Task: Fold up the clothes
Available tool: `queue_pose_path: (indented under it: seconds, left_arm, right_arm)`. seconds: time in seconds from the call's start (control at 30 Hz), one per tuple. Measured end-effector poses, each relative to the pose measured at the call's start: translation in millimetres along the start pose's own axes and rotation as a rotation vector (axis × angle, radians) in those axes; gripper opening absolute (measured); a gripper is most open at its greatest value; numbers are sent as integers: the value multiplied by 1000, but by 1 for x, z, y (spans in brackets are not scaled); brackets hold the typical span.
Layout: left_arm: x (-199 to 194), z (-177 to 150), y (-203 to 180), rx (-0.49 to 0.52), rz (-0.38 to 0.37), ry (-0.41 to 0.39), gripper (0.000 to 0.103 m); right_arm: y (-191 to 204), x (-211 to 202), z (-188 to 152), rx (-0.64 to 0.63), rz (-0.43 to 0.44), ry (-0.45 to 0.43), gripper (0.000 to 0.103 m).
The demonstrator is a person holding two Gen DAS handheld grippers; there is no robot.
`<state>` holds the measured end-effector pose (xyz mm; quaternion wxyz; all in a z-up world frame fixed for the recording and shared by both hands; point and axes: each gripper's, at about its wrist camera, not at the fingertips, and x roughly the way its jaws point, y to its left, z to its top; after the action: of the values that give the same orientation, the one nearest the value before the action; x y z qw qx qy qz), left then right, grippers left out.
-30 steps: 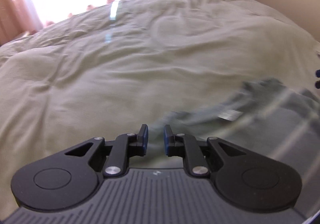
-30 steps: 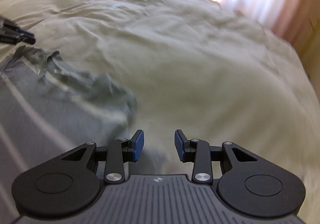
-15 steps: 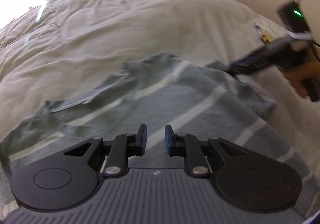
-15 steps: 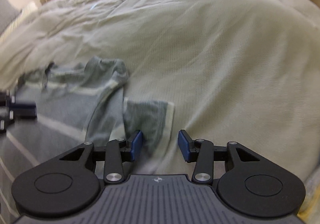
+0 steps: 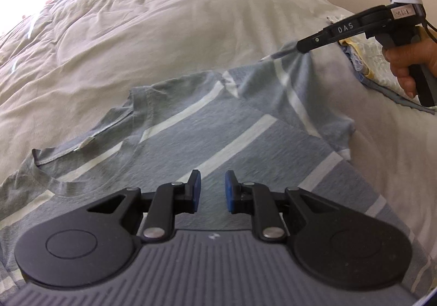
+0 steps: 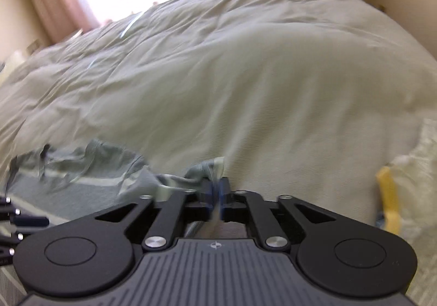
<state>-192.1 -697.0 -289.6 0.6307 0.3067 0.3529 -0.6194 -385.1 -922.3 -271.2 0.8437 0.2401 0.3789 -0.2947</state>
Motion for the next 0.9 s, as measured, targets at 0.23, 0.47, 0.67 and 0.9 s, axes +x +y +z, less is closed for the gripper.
queue_pose_path:
  seconds: [0.23, 0.47, 0.67, 0.9]
  left_arm:
    - [-5, -4, -16, 12, -11, 7, 15]
    - [-10, -17, -33, 14, -31, 31, 15]
    - [-14, -24, -46, 47, -37, 43, 15]
    - [-25, -31, -48, 56, -18, 49, 15]
  right_arm:
    - [1, -29, -31, 62, 15, 17, 20]
    - [15, -46, -94, 278, 134, 147, 48]
    - [7, -26, -111, 583, 203, 121, 27]
    - [13, -55, -100, 463, 93, 45, 10]
